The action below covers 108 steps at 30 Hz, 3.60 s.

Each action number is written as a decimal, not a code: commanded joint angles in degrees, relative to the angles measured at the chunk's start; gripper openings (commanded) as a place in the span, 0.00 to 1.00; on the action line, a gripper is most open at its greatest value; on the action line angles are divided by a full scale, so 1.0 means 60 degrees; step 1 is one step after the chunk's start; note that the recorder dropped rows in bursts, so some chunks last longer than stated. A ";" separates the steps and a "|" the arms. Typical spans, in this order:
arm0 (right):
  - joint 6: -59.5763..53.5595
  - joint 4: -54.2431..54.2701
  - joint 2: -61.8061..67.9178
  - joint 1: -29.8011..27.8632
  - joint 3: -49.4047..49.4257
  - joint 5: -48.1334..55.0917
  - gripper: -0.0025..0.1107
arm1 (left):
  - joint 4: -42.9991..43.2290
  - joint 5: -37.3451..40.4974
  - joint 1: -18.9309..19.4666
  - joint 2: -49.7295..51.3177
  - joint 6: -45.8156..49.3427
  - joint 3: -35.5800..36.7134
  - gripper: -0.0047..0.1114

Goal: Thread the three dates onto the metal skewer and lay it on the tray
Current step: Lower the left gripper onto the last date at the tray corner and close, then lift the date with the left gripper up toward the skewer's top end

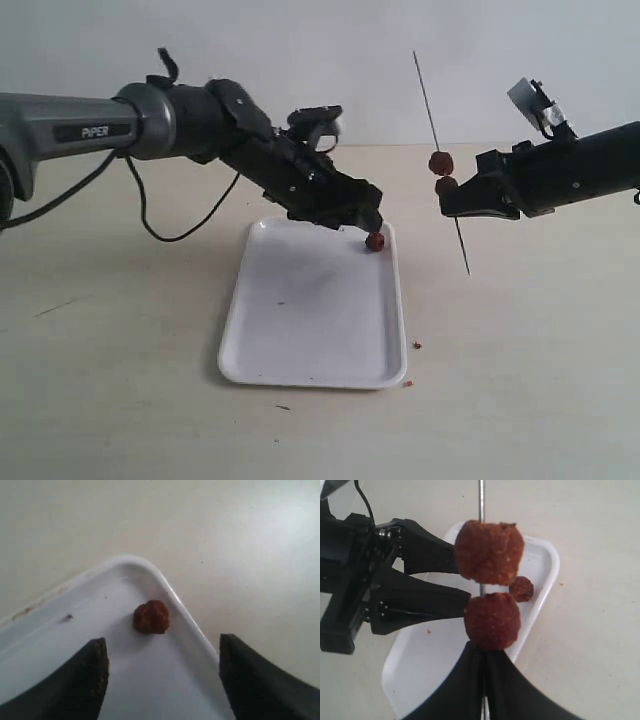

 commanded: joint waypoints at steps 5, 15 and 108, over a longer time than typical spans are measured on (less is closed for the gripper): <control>-0.0040 -0.0349 -0.0117 -0.0033 -0.0025 0.0116 0.02 | 0.5899 -0.0489 -0.1403 -0.0052 -0.0447 -0.1069 0.58; -0.0077 -0.0523 -0.0117 -0.0033 -0.0025 0.0116 0.02 | 0.6876 -0.0290 -0.1556 -0.0017 0.5140 -0.1101 0.58; -0.0062 -0.0774 -0.0117 -0.0033 -0.0025 -0.0354 0.02 | 0.6807 -0.1680 -0.1251 0.0163 0.1080 -0.1101 0.28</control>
